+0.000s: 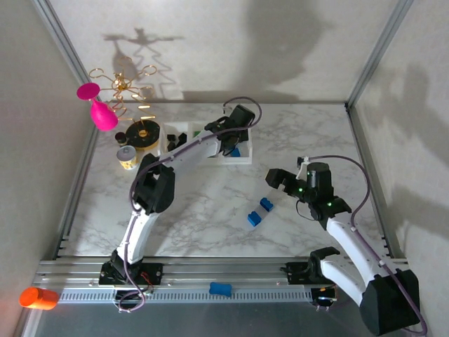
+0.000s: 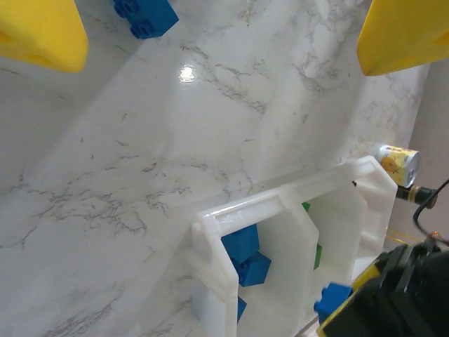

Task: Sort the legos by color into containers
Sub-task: Pick up the lego from the center of the table, then place the lego in the container.

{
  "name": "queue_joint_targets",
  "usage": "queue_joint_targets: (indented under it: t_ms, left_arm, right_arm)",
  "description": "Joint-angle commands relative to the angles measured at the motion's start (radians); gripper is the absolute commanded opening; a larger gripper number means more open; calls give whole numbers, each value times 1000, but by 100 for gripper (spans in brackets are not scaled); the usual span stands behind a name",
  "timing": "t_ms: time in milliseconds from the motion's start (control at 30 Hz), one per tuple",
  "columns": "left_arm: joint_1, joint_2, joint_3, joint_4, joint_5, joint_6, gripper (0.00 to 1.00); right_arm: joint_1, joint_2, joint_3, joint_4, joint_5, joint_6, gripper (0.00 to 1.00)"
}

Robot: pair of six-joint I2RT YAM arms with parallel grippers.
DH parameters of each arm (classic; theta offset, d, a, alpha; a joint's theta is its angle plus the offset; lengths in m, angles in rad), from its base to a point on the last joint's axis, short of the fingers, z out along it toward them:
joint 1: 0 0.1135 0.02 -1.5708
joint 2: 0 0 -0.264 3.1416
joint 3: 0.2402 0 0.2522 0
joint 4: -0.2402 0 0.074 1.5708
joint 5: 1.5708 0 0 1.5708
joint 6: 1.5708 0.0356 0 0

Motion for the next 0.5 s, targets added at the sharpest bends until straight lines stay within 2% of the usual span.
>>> queue_joint_targets:
  t_ms: [0, 167, 467]
  left_arm:
    - [-3, 95, 83, -56, -34, 24, 46]
    - [13, 151, 152, -76, -4, 13, 47]
    - [19, 117, 150, -86, 5, 24, 55]
  right_arm:
    - [6, 2, 28, 26, -10, -19, 99]
    - [7, -4, 29, 8, 7, -35, 99]
    - [8, 11, 42, -26, 33, -53, 99]
